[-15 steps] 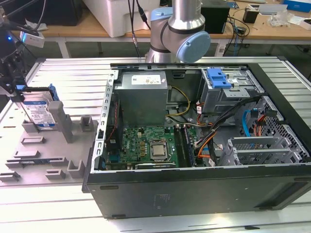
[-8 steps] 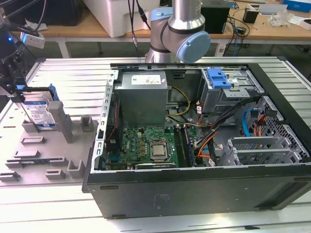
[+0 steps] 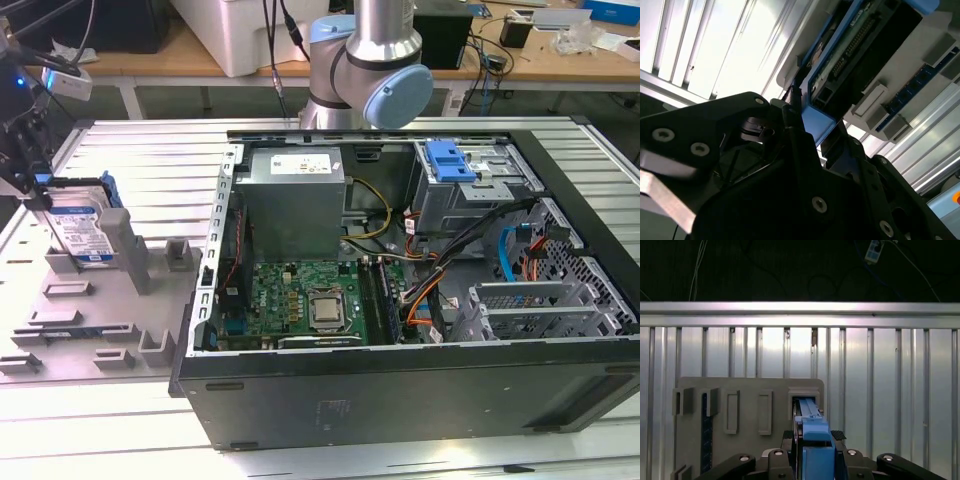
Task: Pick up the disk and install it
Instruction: 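Pick up the disk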
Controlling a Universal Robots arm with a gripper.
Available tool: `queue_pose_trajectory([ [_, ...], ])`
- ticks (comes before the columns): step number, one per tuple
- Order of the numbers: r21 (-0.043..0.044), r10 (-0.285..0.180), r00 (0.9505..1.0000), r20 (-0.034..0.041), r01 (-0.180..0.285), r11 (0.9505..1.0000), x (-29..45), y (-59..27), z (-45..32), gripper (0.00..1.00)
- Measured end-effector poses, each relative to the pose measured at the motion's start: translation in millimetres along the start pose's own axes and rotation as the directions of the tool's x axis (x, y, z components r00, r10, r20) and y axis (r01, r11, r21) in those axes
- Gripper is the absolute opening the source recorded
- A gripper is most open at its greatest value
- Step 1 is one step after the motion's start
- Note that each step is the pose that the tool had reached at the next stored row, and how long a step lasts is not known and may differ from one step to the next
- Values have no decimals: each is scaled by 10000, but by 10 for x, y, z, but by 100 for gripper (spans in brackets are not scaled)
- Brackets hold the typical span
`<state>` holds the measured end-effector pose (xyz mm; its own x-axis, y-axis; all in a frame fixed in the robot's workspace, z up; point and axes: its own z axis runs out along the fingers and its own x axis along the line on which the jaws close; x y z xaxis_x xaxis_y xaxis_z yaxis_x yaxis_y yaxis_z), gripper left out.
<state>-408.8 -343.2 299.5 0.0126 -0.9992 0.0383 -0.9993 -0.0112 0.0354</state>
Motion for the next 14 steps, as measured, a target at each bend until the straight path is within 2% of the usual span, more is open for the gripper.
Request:
queue_pose_trajectory([
  [11, -2, -1, 10000, -3, 1, 10000, 3, 0, 23, 40],
  [14, -3, -1, 10000, -2, 1, 10000, 3, 0, 26, 37],
])
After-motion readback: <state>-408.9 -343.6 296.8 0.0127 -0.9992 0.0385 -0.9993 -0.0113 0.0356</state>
